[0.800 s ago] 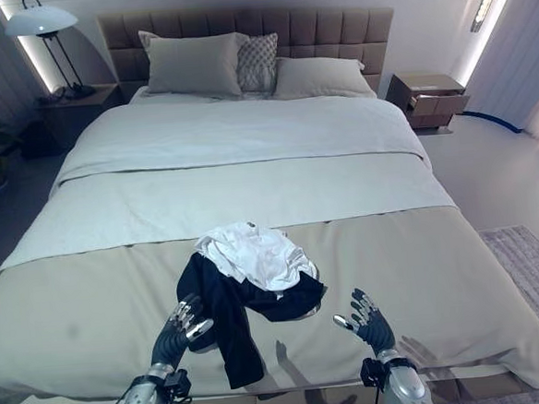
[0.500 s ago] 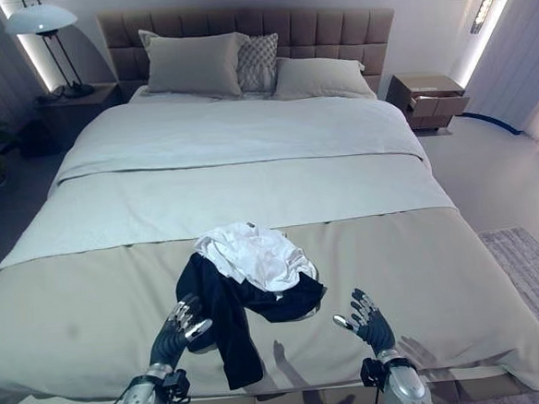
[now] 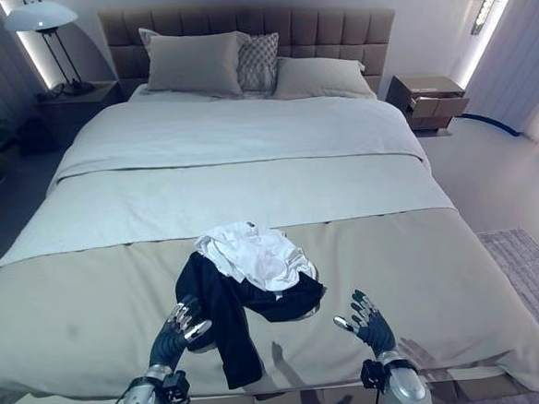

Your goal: Pick up clothes into the bucket

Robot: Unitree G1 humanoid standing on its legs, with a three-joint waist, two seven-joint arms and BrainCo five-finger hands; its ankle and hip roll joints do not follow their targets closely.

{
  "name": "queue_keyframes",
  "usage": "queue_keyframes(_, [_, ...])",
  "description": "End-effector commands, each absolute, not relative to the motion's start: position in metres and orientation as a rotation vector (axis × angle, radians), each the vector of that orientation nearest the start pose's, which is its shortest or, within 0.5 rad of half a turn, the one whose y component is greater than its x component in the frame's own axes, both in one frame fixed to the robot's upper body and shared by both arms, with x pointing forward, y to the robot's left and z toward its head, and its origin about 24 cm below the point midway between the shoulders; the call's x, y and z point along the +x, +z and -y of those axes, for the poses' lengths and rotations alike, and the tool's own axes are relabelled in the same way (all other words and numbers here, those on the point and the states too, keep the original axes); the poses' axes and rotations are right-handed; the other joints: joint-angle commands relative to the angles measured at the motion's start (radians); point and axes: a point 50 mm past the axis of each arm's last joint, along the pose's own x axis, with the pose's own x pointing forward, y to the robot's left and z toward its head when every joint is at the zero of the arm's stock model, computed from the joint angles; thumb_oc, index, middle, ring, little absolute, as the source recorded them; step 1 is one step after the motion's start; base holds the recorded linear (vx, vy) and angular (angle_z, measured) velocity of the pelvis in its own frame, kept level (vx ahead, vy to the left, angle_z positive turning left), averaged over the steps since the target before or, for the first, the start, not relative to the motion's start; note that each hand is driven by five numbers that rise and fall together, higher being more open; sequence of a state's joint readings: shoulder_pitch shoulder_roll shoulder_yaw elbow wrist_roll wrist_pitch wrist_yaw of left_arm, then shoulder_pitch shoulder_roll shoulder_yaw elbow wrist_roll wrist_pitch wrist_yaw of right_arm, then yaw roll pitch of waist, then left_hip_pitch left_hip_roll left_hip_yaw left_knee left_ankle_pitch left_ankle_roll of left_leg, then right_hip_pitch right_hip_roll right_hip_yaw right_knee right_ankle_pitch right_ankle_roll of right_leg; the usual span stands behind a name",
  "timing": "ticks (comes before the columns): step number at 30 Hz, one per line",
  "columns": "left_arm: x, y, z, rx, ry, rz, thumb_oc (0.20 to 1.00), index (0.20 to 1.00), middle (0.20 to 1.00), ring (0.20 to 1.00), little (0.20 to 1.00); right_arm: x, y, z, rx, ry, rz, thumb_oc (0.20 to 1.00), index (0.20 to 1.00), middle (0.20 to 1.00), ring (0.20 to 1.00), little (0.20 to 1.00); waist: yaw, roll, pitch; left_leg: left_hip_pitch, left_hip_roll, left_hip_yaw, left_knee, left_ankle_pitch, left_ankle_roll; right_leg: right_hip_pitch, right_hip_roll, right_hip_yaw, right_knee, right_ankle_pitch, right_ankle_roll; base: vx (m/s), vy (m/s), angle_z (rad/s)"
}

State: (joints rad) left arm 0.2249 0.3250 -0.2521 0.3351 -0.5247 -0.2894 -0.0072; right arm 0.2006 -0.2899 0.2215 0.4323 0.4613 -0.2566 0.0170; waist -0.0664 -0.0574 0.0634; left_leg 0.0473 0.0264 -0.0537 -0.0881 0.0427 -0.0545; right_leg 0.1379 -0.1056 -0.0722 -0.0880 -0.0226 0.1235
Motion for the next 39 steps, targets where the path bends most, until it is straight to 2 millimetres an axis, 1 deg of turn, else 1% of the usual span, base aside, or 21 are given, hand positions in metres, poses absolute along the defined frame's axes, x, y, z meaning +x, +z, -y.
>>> queue_keyframes(1, [0.195, -0.031, -0.206, -0.156, 0.017, -0.192, 1.000, 1.000, 1.000, 1.000, 1.000, 0.193, -0.037, 0.200, 0.115, 0.019, -0.227, 1.000, 1.000, 1.000, 1.000, 1.000, -0.002, 0.013, 0.042, -0.038, 0.120, 0.083, 0.087, -0.016, -0.032, -0.088, -0.072, -0.098, 0.097, 0.034, 0.023, -0.06, -0.081, 0.21])
queue_keyframes(4, [0.197, -0.028, -0.208, -0.155, 0.011, -0.179, 1.000, 1.000, 1.000, 1.000, 1.000, 0.198, -0.032, 0.204, 0.085, 0.034, -0.202, 1.000, 1.000, 1.000, 1.000, 1.000, 0.010, 0.010, 0.075, -0.111, 0.132, 0.054, 0.248, -0.026, -0.057, -0.071, -0.061, -0.113, 0.091, 0.024, 0.002, -0.05, -0.111, 0.23])
queue_keyframes(6, [0.198, -0.028, -0.207, -0.162, 0.001, -0.177, 1.000, 1.000, 1.000, 1.000, 1.000, 0.203, -0.025, 0.207, 0.054, 0.048, -0.177, 1.000, 1.000, 1.000, 1.000, 1.000, 0.026, 0.015, 0.107, -0.157, 0.121, -0.002, 0.325, -0.007, -0.071, -0.063, -0.058, -0.114, 0.089, 0.020, -0.003, -0.06, -0.011, 0.28])
queue_keyframes(8, [0.198, -0.029, -0.205, -0.178, 0.004, -0.181, 1.000, 1.000, 1.000, 1.000, 1.000, 0.208, -0.020, 0.211, 0.031, 0.036, -0.153, 1.000, 1.000, 1.000, 1.000, 1.000, 0.028, 0.022, 0.111, -0.182, 0.125, -0.024, 0.247, 0.001, -0.074, -0.065, -0.072, -0.123, 0.086, 0.018, 0.012, 0.02, 0.111, 0.15])
queue_keyframes(9, [0.196, -0.030, -0.204, -0.189, 0.004, -0.186, 1.000, 1.000, 1.000, 1.000, 1.000, 0.212, -0.016, 0.211, 0.027, 0.043, -0.134, 1.000, 1.000, 1.000, 1.000, 1.000, 0.026, 0.025, 0.106, -0.172, 0.119, -0.022, 0.219, -0.018, -0.065, -0.074, -0.082, -0.122, 0.088, 0.023, 0.023, 0.06, 0.129, 0.18])
queue_keyframes(11, [0.196, -0.030, -0.203, -0.191, -0.005, -0.185, 1.000, 1.000, 1.000, 1.000, 1.000, 0.217, -0.009, 0.210, 0.008, 0.056, -0.103, 1.000, 1.000, 1.000, 1.000, 1.000, 0.021, 0.031, 0.107, -0.183, 0.112, 0.003, 0.201, -0.019, -0.052, -0.109, -0.100, -0.118, 0.100, 0.031, 0.035, -0.04, 0.135, 0.21])
queue_keyframes(13, [0.201, -0.024, -0.203, -0.188, -0.017, -0.153, 1.000, 1.000, 1.000, 1.000, 1.000, 0.231, 0.007, 0.205, -0.015, 0.073, -0.032, 1.000, 1.000, 1.000, 1.000, 1.000, 0.022, 0.034, 0.140, -0.213, 0.095, 0.025, 0.184, -0.017, -0.034, -0.183, -0.125, -0.102, 0.118, 0.046, 0.046, -0.20, 0.154, -0.06])
queue_keyframes(14, [0.201, -0.023, -0.203, -0.188, -0.017, -0.152, 1.000, 1.000, 1.000, 1.000, 1.000, 0.232, 0.007, 0.205, -0.015, 0.073, -0.032, 1.000, 1.000, 1.000, 1.000, 1.000, 0.024, 0.033, 0.138, -0.216, 0.095, 0.028, 0.184, -0.017, -0.033, -0.189, -0.125, -0.099, 0.121, 0.046, 0.046, -0.32, 0.179, -0.36])
queue_keyframes(15, [0.209, -0.013, -0.204, -0.180, -0.027, -0.101, 1.000, 1.000, 1.000, 1.000, 1.000, 0.248, 0.022, 0.198, -0.060, 0.092, 0.037, 1.000, 1.000, 1.000, 1.000, 1.000, 0.035, 0.030, 0.176, -0.269, 0.088, 0.051, 0.192, -0.018, -0.021, -0.280, -0.149, -0.077, 0.151, 0.062, 0.053, -0.32, 0.161, -0.42])
queue_keyframes(17, [0.217, -0.001, -0.205, -0.176, -0.020, -0.042, 1.000, 1.000, 1.000, 1.000, 1.000, 0.269, 0.042, 0.190, -0.118, 0.077, 0.127, 1.000, 1.000, 1.000, 1.000, 1.000, 0.051, 0.030, 0.218, -0.337, 0.079, 0.068, 0.218, -0.016, -0.012, -0.368, -0.166, -0.060, 0.187, 0.079, 0.059, -0.34, 0.159, -0.40])
queue_keyframes(20, [0.225, 0.008, -0.205, -0.176, -0.004, 0.006, 1.000, 1.000, 1.000, 1.000, 1.000, 0.287, 0.055, 0.186, -0.158, 0.037, 0.178, 1.000, 1.000, 1.000, 1.000, 1.000, 0.064, 0.028, 0.239, -0.401, 0.072, 0.072, 0.241, -0.013, -0.007, -0.431, -0.176, -0.051, 0.208, 0.089, 0.062, -0.13, 0.049, -0.30])
queue_keyframes(21, [0.233, 0.018, -0.203, -0.186, 0.009, 0.055, 1.000, 1.000, 1.000, 1.000, 1.000, 0.306, 0.073, 0.181, -0.220, -0.003, 0.240, 1.000, 1.000, 1.000, 1.000, 1.000, 0.075, 0.029, 0.268, -0.462, 0.067, 0.066, 0.268, -0.010, -0.005, -0.484, -0.184, -0.056, 0.231, 0.093, 0.062, -0.16, 0.040, -0.06])
queue_keyframes(24, [0.244, 0.029, -0.197, -0.177, 0.014, 0.104, 1.000, 1.000, 1.000, 1.000, 1.000, 0.327, 0.103, 0.176, -0.268, -0.045, 0.331, 1.000, 1.000, 1.000, 1.000, 1.000, 0.086, 0.034, 0.304, -0.549, 0.066, 0.056, 0.305, -0.005, -0.011, -0.553, -0.195, -0.067, 0.263, 0.093, 0.061, -0.12, 0.018, 0.12])
queue_keyframes(25, [0.247, 0.034, -0.195, -0.174, 0.010, 0.122, 1.000, 1.000, 1.000, 1.000, 1.000, 0.335, 0.119, 0.175, -0.315, -0.063, 0.382, 1.000, 1.000, 1.000, 1.000, 1.000, 0.090, 0.039, 0.316, -0.588, 0.066, 0.051, 0.323, -0.008, -0.016, -0.587, -0.197, -0.069, 0.283, 0.088, 0.061, -0.08, 0.010, 0.13])
queue_keyframes(26, [0.249, 0.036, -0.193, -0.173, 0.007, 0.129, 1.000, 1.000, 1.000, 1.000, 1.000, 0.338, 0.125, 0.175, -0.329, -0.083, 0.403, 1.000, 1.000, 1.000, 1.000, 1.000, 0.091, 0.039, 0.320, -0.609, 0.063, 0.049, 0.329, -0.003, -0.015, -0.602, -0.197, -0.070, 0.285, 0.092, 0.060, -0.07, 0.002, 0.20])
queue_keyframes(31, [0.253, 0.048, -0.186, -0.157, -0.016, 0.171, 1.000, 1.000, 1.000, 1.000, 1.000, 0.365, 0.194, 0.190, -0.459, -0.254, 0.566, 1.000, 1.000, 1.000, 1.000, 1.000, 0.111, 0.051, 0.342, -0.718, 0.058, 0.033, 0.363, -0.008, -0.016, -0.709, -0.201, -0.069, 0.339, 0.079, 0.057, -0.03, 0.017, 0.18])
queue_keyframes(33, [0.253, 0.049, -0.183, -0.148, -0.026, 0.173, 1.000, 1.000, 1.000, 1.000, 1.000, 0.372, 0.215, 0.196, -0.502, -0.300, 0.605, 1.000, 1.000, 1.000, 1.000, 1.000, 0.114, 0.051, 0.344, -0.752, 0.055, 0.029, 0.373, -0.006, -0.016, -0.740, -0.202, -0.068, 0.352, 0.077, 0.056, -0.01, 0.009, 0.02])
queue_keyframes(34, [0.253, 0.049, -0.183, -0.148, -0.026, 0.174, 1.000, 1.000, 1.000, 1.000, 1.000, 0.372, 0.215, 0.196, -0.502, -0.300, 0.606, 1.000, 1.000, 1.000, 1.000, 1.000, 0.114, 0.051, 0.344, -0.754, 0.055, 0.029, 0.374, -0.007, -0.016, -0.742, -0.202, -0.067, 0.353, 0.077, 0.056, 0.00, 0.006, 0.04])
queue_keyframes(36, [0.252, 0.048, -0.181, -0.132, -0.041, 0.166, 1.000, 1.000, 1.000, 1.000, 1.000, 0.374, 0.250, 0.203, -0.604, -0.370, 0.693, 1.000, 1.000, 1.000, 1.000, 1.000, 0.120, 0.050, 0.349, -0.796, 0.049, 0.022, 0.388, -0.011, -0.012, -0.783, -0.203, -0.065, 0.375, 0.070, 0.055, 0.02, 0.003, 0.06])
queue_keyframes(38, [0.252, 0.046, -0.179, -0.124, -0.050, 0.156, 1.000, 1.000, 1.000, 1.000, 1.000, 0.374, 0.269, 0.209, -0.661, -0.419, 0.737, 1.000, 1.000, 1.000, 1.000, 1.000, 0.125, 0.051, 0.348, -0.825, 0.042, 0.017, 0.403, -0.014, -0.010, -0.812, -0.205, -0.065, 0.393, 0.065, 0.053, 0.03, -0.003, 0.07])
queue_keyframes(39, [0.252, 0.046, -0.179, -0.124, -0.050, 0.156, 1.000, 1.000, 1.000, 1.000, 1.000, 0.374, 0.270, 0.209, -0.662, -0.419, 0.738, 1.000, 1.000, 1.000, 1.000, 1.000, 0.124, 0.051, 0.346, -0.828, 0.042, 0.017, 0.404, -0.015, -0.010, -0.815, -0.206, -0.065, 0.394, 0.065, 0.053, 0.03, 0.005, 0.08])
